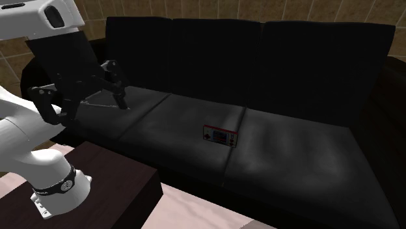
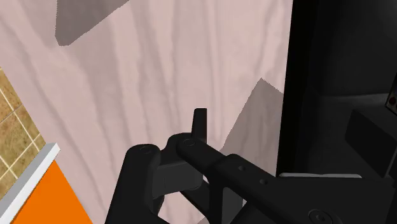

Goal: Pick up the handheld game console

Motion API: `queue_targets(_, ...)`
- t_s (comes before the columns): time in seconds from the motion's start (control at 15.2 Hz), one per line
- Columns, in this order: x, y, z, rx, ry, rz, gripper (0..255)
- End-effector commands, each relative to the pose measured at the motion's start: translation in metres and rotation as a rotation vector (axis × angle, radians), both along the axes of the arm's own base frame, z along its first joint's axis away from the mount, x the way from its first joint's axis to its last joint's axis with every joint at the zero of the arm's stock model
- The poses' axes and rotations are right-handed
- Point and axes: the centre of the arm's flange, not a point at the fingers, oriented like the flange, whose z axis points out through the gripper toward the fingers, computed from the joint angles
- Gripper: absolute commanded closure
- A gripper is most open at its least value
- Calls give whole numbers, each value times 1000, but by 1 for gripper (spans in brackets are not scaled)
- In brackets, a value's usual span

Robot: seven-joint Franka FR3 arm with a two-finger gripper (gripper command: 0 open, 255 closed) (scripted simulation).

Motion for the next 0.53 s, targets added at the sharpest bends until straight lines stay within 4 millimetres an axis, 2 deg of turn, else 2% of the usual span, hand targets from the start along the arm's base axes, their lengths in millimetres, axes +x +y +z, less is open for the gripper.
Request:
queue_targets(0.0,0,0,0,0,0,0,0)
queue_targets(0.46,40,73,-45,-11,28,20,0)
